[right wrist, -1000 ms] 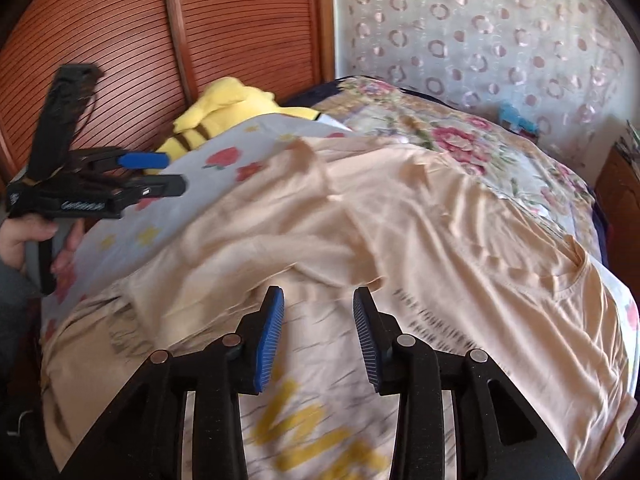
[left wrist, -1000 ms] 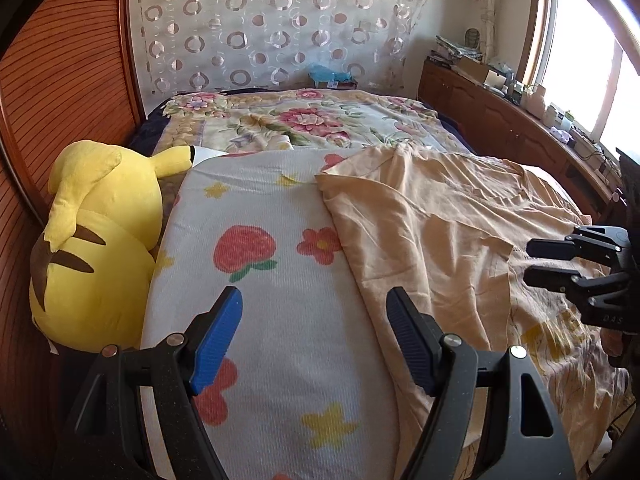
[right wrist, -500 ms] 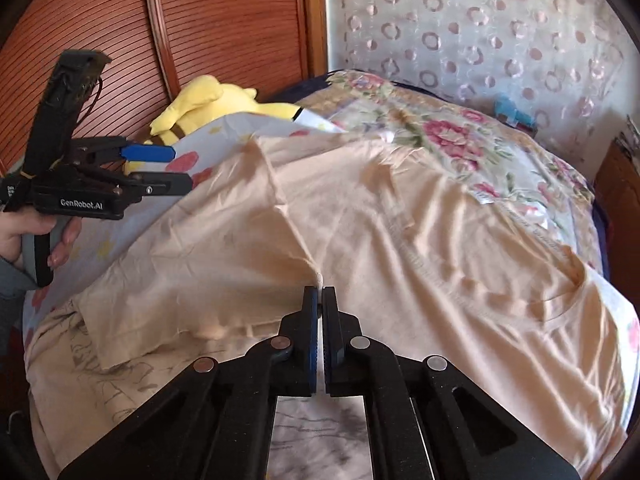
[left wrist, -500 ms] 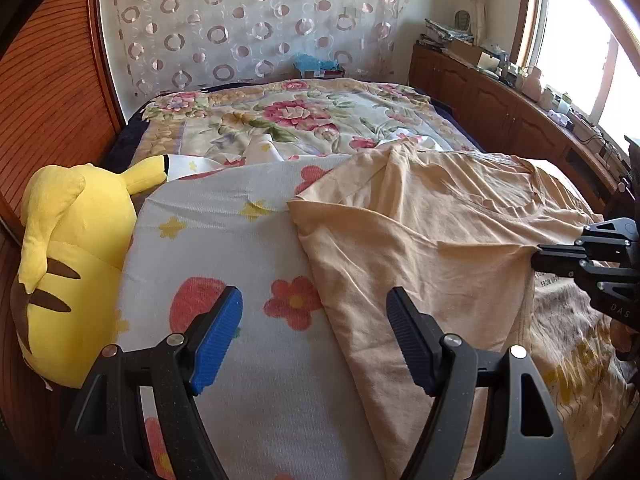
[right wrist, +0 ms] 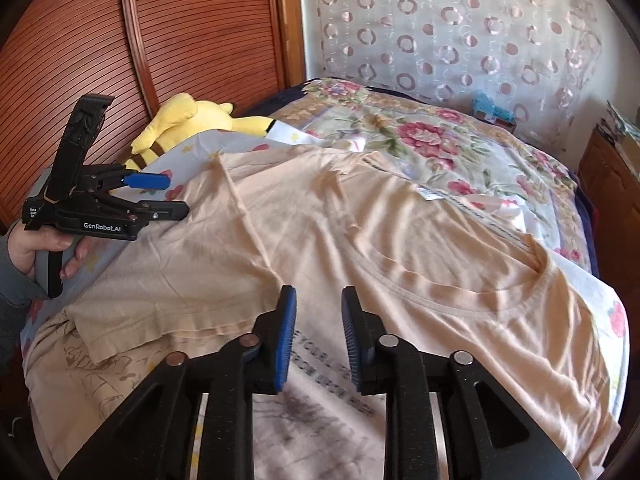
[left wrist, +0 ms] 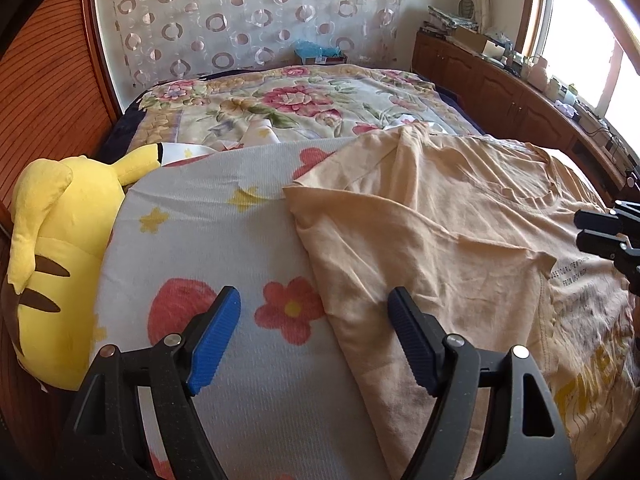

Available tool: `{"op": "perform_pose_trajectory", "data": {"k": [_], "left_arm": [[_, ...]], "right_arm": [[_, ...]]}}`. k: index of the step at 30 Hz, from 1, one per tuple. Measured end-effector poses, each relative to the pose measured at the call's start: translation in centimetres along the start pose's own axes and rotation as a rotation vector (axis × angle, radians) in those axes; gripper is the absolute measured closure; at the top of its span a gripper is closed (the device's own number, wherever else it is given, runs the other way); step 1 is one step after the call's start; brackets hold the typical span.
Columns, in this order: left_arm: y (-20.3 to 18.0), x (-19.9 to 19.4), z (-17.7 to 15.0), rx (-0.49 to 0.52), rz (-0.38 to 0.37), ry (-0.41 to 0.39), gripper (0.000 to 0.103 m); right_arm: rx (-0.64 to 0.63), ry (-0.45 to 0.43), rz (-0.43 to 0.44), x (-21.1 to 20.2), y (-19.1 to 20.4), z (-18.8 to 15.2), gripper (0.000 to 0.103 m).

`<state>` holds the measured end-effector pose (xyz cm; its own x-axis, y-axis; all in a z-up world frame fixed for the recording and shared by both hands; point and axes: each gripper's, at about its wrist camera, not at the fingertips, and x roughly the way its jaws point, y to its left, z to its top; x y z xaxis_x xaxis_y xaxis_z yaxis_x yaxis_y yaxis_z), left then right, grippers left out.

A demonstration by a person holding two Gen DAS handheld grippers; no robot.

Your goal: Fold small clothes

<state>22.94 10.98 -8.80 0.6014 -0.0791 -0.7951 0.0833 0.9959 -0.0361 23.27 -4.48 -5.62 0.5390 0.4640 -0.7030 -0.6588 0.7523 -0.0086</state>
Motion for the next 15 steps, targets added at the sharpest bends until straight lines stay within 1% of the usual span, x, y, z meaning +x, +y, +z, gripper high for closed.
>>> {"op": "perform_pose_trajectory", "data": {"k": [1, 2, 5, 8, 10, 12, 14, 15], "left_arm": [[0.0, 0.0, 0.0, 0.0, 0.002, -0.006, 0.023], [0.0, 0.0, -0.2, 0.001, 0.003, -0.018, 0.022], [0.1, 0.0, -0.1, 0.0, 0.002, -0.018, 0.02], [0.2, -0.1, -0.1, -0.002, 0.001, -0.018, 0.02], [0.2, 0.0, -0.1, -0.002, 0.002, -0.018, 0.02], [0.2, 0.0, -0.1, -0.002, 0.002, -0.018, 0.02], [0.2, 0.0, -0.1, -0.002, 0.001, -0.018, 0.02], [0.2, 0.0, -0.1, -0.002, 0.002, -0.018, 0.02]], "right_arm": [[0.007, -0.005, -0.018, -0.5, -0.4, -0.2, 0.074], [0.018, -0.012, -0.039, -1.2, -0.8, -0.5, 0.073], [0.074, -0.049, -0.091, -3.8, -2.7, -1.9, 0.073], [0.129, -0.065, -0.186, -6.6, -4.9, -4.2, 0.073], [0.168, -0.058, -0.252, -8.5, -6.7, -6.4, 0.073], [0.212, -0.045, -0.295, -10.1, -8.2, -8.4, 0.073], [0.258, -0.018, -0.367, -11.7, -10.1, -10.9, 0.072], [0.288, -0.005, -0.39, -12.4, -11.0, -12.2, 0.072]]}}
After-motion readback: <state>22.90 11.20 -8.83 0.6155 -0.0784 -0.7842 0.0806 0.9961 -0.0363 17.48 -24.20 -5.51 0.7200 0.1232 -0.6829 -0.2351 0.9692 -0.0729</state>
